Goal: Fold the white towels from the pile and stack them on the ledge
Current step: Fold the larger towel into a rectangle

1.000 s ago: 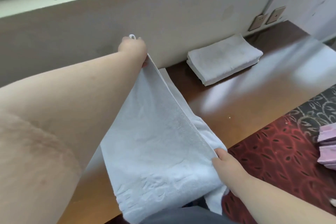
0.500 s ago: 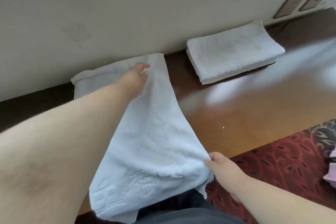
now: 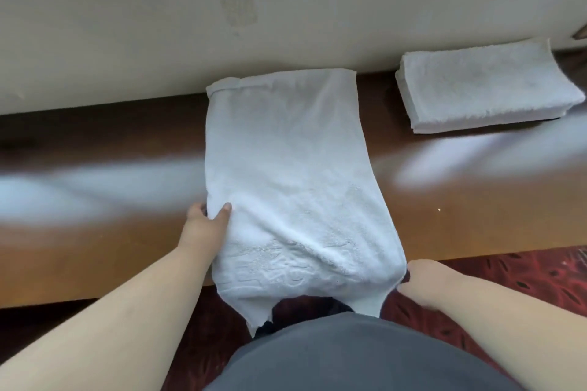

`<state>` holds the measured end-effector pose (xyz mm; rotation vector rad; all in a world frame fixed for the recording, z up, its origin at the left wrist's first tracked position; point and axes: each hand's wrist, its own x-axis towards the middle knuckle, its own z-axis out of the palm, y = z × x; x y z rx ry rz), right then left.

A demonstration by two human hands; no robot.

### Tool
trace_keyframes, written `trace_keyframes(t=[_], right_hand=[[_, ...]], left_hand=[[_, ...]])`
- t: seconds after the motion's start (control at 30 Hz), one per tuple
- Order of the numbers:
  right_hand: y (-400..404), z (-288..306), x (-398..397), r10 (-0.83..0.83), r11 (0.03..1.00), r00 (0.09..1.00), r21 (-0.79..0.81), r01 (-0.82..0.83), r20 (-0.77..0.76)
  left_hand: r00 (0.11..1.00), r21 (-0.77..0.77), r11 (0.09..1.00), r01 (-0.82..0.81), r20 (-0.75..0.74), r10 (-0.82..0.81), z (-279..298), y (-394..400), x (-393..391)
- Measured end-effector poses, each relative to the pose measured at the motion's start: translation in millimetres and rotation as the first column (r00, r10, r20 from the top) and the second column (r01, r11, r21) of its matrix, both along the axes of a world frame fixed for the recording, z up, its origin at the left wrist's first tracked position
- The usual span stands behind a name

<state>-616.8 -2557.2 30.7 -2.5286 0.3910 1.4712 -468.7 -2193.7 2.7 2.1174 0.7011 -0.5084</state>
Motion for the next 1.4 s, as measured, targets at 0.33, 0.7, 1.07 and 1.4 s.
trace_keyframes(t=[0.33, 0.7, 1.07, 1.4], right_hand=[[52.4, 5.3, 40.1, -0.023, 0.997, 0.858, -0.054, 0.059, 0.512], [67.7, -15.8, 40.6, -0.568, 0.784, 0.658, 0.083, 0.615, 0.494], [82.7, -16.2, 27.1, -0.925, 0.348, 0.38, 0.436, 0.83, 0.016], [217.8, -3.3, 25.2, -0.818, 0.135, 0.296, 0.335, 0.933, -0.493]], left_hand=[[0.924, -0.484, 0.865, 0.133, -0.256, -0.286, 3.2, 45.5, -55.6], [0.819, -0.375, 0.854, 0.361, -0.311, -0.482, 11.7, 88.6, -61.5], [0.948, -0.136, 0.95, 0.281, -0.117, -0.297, 24.7, 107.3, -33.0], [0.784, 0.48, 0.665, 0.572, -0.08, -0.616, 64.5, 163.5, 124.7]])
